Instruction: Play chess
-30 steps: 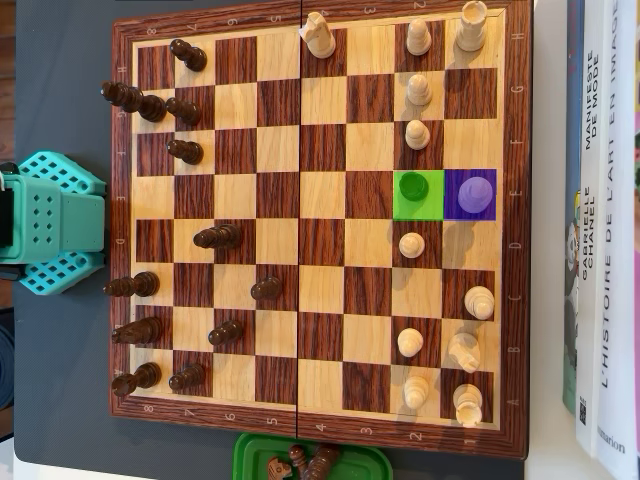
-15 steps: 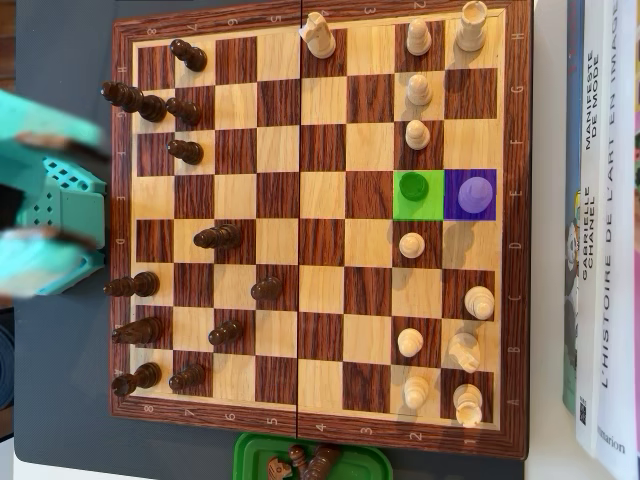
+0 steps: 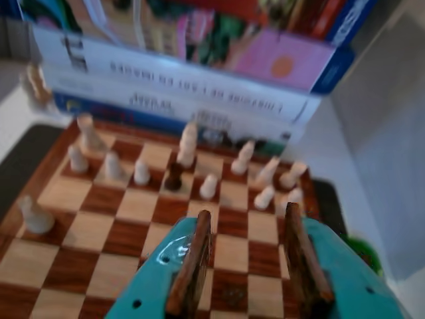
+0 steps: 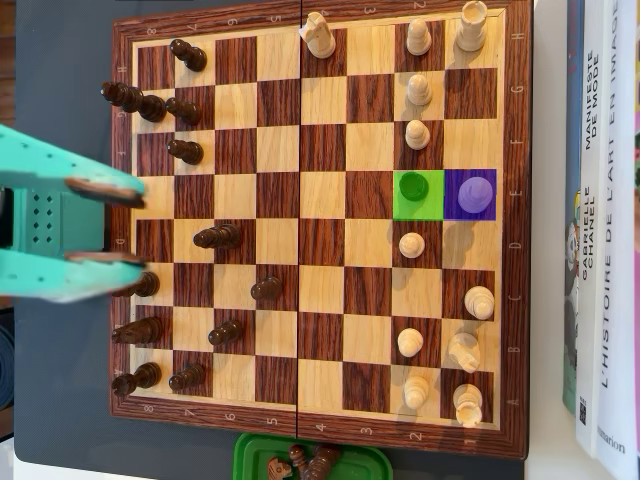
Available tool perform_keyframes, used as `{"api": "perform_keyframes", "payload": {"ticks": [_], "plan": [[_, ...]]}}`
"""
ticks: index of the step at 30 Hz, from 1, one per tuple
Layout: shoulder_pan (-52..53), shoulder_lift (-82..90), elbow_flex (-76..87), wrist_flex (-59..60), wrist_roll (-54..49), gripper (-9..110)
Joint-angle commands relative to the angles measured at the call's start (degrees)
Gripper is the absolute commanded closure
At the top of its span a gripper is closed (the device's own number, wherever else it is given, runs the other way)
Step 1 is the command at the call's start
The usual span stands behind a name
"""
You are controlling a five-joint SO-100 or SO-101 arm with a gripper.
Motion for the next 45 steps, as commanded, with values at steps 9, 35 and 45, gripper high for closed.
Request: {"api": "perform_keyframes", "payload": {"ticks": [9,35,45], "plan": [[0.09,-36.21,-18.11,0.18,0.35,85],[-4.92,-88.77,-54.4,7.73,-0.18,85],[-5.27,-97.56,-60.38,7.38,-0.18,85]]}}
